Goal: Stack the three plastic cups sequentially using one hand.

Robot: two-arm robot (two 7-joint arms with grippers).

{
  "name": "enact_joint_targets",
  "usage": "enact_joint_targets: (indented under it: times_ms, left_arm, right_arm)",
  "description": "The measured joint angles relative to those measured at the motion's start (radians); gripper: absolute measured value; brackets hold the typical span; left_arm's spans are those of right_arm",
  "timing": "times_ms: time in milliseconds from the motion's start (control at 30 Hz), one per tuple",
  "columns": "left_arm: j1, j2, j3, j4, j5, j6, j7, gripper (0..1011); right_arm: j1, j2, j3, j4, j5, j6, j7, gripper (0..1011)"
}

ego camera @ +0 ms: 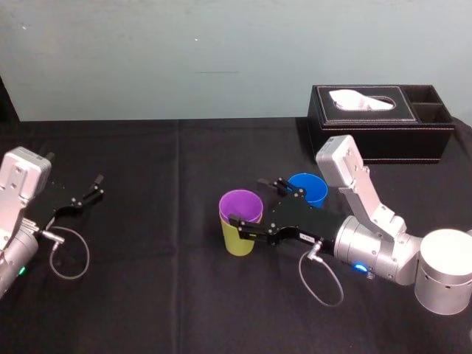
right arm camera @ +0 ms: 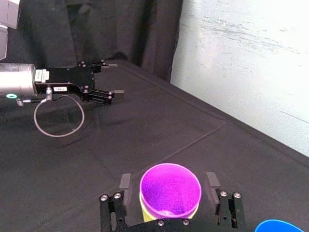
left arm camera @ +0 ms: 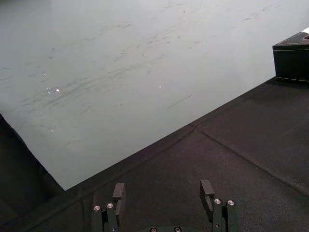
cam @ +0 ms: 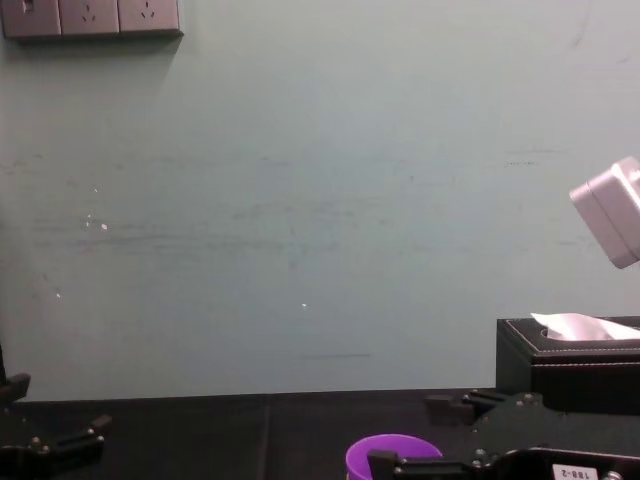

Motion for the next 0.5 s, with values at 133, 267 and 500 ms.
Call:
enact_joint_targets:
  times_ms: [133, 267, 500]
  left_arm:
    - [0.0, 0.0, 0.0, 0.0, 0.0, 0.0, 0.0, 1010]
    - [0.0, 0.0, 0.0, 0.0, 0.0, 0.0, 0.0, 1010]
    - [0.0, 0.0, 0.0, 0.0, 0.0, 0.0, 0.0, 1010]
  right_arm:
    - [0.0, 0.0, 0.0, 0.0, 0.0, 0.0, 0.0, 1004]
    - [0.0, 0.001, 0.0, -0.001, 0.0, 0.0, 0.0, 1004]
    - [0.0, 0.001, 0.0, -0.001, 0.0, 0.0, 0.0, 1004]
